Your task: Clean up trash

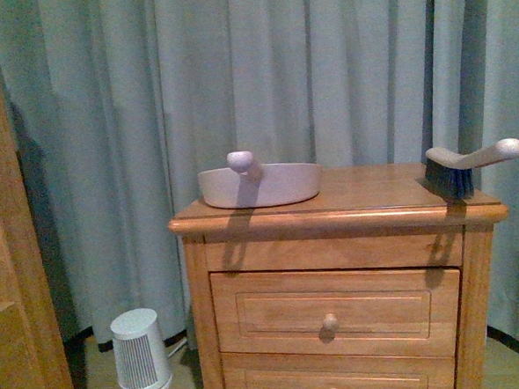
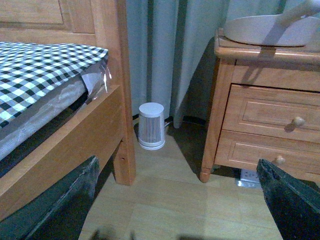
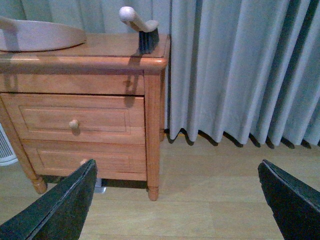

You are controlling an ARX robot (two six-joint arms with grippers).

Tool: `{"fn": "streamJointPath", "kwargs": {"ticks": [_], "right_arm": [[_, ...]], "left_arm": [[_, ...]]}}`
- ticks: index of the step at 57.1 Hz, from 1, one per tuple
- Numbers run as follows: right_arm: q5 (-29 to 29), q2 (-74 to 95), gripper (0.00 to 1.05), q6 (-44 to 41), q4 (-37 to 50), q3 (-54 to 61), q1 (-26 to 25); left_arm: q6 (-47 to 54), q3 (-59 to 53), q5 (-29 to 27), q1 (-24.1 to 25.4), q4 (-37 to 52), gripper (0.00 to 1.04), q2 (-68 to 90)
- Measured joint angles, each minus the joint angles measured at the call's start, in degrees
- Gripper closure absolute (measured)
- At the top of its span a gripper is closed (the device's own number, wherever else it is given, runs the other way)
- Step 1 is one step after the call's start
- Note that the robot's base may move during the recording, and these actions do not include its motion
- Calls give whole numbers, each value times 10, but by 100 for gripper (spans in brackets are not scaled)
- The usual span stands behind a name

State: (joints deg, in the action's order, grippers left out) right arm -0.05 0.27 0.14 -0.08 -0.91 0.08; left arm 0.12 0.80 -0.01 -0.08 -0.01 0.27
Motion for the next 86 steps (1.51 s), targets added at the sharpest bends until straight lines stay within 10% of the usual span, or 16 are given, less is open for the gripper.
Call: {"fn": "streamJointPath", "kwargs": {"ticks": [86], "right_arm": [[0,0,7,0,0,0,0]], "left_arm": [[0,0,0,0,0,8,0]]}}
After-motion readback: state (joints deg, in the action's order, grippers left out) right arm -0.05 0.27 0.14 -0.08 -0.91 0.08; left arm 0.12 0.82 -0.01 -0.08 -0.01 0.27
